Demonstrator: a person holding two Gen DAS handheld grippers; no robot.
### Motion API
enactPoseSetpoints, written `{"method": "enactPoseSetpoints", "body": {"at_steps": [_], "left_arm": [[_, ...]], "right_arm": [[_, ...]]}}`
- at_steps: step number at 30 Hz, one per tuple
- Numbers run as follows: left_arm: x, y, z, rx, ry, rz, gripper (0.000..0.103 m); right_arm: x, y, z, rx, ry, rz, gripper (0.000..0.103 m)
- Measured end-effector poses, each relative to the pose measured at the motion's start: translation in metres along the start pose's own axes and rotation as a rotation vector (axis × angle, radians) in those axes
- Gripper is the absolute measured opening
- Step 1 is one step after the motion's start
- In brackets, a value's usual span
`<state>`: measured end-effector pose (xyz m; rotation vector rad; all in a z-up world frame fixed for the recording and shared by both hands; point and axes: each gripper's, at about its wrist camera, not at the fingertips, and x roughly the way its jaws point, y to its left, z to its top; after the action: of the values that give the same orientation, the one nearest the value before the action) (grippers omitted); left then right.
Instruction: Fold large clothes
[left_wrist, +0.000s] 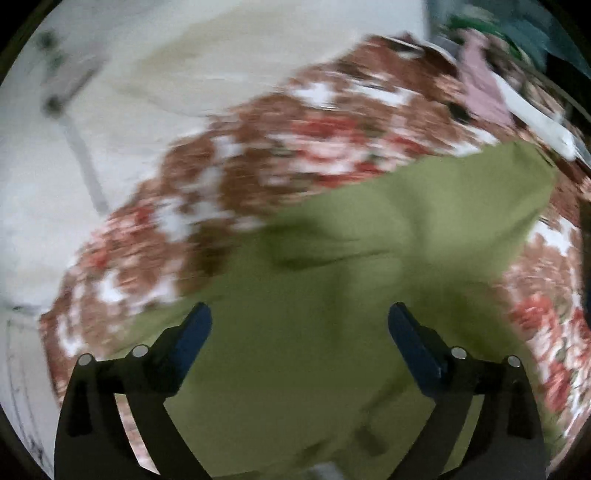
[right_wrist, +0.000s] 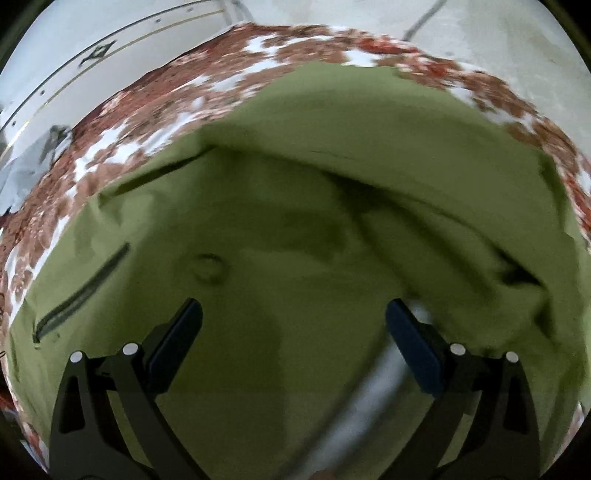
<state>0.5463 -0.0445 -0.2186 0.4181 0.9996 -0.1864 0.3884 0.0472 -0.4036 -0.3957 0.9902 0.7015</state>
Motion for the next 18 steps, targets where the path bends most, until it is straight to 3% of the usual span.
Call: {"method": "enactPoseSetpoints", "body": {"at_steps": [4, 7, 10, 12, 18], "left_arm": [[0.003, 0.096, -0.049, -0.134, 0.038, 0.084, 0.097], [0.027, 0.128, -0.101, -0.227, 0.086, 0.125, 0.097], [0.050, 0.128, -0.139, -0.286, 0.082, 0.124, 0.097], [0.068, 0.113, -0.158, -0.320, 0.075, 0.073, 0.097], [0.106, 0.083, -0.174, -0.362, 0.066, -0.029, 0.097]], "right_arm": [[-0.024, -0.082, -0.005, 0.099, -0.028, -0.099, 0.098], [-0.031, -0.146, -0.002, 0.185, -0.038, -0.200, 0.098], [-0.030, -0.185, 0.008, 0.189, -0.031, -0.309, 0.098], [-0.026, -0.200, 0.018, 0.186, -0.041, -0.340, 0.098], [0.000, -0.232, 0.023, 0.347, -0.003, -0.245, 0.098]]}}
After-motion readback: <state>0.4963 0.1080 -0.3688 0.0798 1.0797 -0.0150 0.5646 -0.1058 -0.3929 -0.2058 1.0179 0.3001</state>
